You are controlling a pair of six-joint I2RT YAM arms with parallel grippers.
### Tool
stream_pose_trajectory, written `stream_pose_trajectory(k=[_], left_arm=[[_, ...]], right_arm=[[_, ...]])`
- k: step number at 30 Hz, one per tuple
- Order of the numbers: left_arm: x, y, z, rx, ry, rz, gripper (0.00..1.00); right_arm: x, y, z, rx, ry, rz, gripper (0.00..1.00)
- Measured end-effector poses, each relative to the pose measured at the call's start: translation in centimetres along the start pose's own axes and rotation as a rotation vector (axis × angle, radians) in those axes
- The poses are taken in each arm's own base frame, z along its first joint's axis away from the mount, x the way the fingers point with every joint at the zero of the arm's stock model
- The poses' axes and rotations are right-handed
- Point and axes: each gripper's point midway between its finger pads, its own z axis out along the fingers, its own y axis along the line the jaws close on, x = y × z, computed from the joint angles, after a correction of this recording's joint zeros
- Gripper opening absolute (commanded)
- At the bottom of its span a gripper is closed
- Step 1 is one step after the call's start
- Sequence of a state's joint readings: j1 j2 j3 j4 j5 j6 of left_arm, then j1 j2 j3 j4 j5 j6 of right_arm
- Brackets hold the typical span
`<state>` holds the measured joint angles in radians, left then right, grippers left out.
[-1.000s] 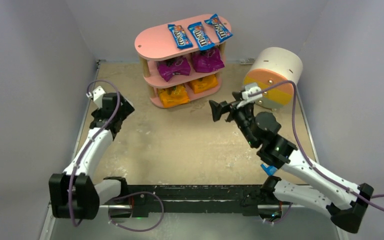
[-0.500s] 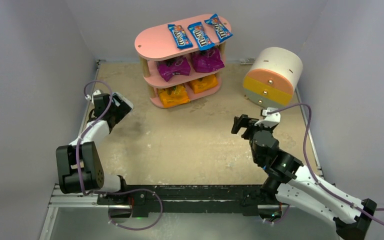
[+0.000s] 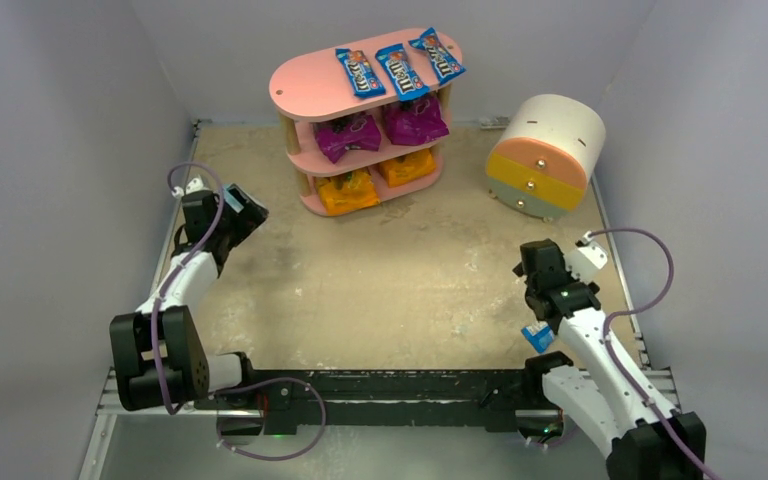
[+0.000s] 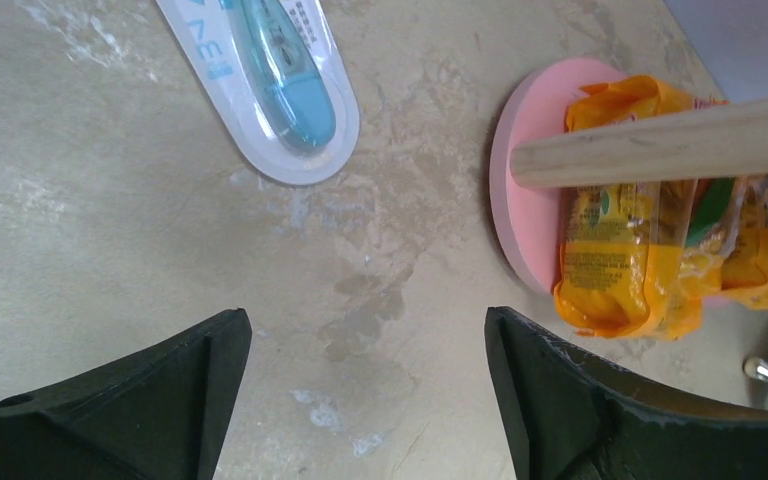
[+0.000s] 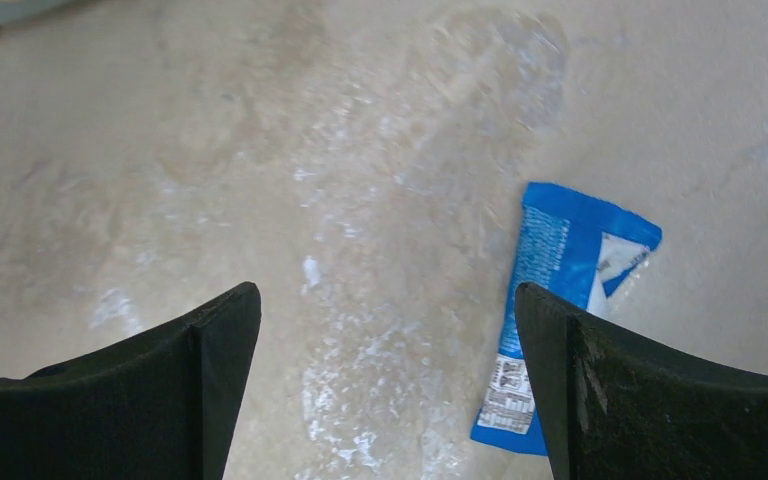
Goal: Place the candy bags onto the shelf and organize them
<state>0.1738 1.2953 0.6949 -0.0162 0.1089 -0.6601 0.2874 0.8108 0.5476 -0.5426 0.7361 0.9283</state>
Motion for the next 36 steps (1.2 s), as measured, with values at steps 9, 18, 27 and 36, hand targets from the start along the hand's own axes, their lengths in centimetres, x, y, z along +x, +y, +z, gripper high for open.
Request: stream_pose_trajectory(k=[9,18,27,36], left_arm=[[8.7,-3.4,-1.5,0.129,0.174,0.097,0.99],[12.1,-6.7,-2.8,0.235,0.250,0.158,1.00],[13.9,-9.8,-5.6,0.348,0.265,0.190,1.00],[16.3,-10.5,-6.5,0.380,0.311,0.198,1.00]], right_arm=[[3.9,-3.6,1.6,0.106,0.108,0.189,0.96],[6.4,-3.8,3.5,0.157,0.122,0.328,0.89],[5.9,0.4,4.6,-0.047,0.110,0.386,0.43],[8.2,5.0,4.1,-0.252,0.264,0.273,0.28]])
